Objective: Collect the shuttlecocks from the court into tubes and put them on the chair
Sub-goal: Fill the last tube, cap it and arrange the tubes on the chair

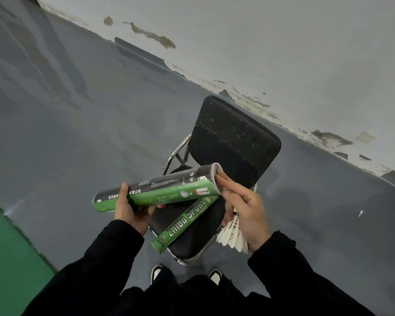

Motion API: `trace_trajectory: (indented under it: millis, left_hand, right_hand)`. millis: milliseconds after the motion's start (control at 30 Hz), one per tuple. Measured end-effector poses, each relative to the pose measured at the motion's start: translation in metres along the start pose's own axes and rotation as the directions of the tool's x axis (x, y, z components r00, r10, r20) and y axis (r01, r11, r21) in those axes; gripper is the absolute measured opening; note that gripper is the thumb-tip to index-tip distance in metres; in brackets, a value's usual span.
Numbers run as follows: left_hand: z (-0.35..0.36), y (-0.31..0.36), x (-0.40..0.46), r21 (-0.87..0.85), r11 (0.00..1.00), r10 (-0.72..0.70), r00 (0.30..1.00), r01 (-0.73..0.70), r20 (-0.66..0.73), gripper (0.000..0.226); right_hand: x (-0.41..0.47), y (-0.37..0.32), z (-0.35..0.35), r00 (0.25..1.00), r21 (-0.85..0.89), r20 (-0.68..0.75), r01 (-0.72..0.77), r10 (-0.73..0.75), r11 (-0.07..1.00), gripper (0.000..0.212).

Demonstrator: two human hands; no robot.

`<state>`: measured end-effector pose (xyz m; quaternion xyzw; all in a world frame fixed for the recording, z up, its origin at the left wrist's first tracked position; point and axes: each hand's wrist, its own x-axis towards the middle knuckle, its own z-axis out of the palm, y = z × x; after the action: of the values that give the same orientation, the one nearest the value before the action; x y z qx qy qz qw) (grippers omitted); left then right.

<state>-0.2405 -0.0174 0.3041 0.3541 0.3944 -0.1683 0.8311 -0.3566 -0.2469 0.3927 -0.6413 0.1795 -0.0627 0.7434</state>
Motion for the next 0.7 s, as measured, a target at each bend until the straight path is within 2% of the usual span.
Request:
trace_trajectory:
  millis: [167,333,500,700]
  left_hand:
    - [-0.006,0.014,0.008,0.027,0.989,0.147,0.986,-0.146,-0.082,0.059]
    - [-0.002,0.025,0.003,0.036,0.978,0.206,0.978,-0.205,-0.042,0.045]
    - [-0.006,0.028,-0.001,0.031,0.961,0.274,0.962,-0.273,-0.019,0.07]
    - [0.006,0.032,-0.022,0.188,0.874,0.433,0.894,-0.447,0.115,0.049]
  right_hand:
    - [0.016,0.007,-0.003,0.981,-0.165,-0.112,-0.176,0.159,0.97,0.023]
    - [0.012,0.022,-0.007,0.957,-0.072,-0.121,-0.273,0.264,0.959,0.022]
    - [0.014,0.029,-0.007,0.937,-0.021,-0.14,-0.327,0.321,0.945,0.016]
    - [0.013,0.039,-0.017,0.886,0.0,-0.249,-0.404,0.391,0.915,0.011]
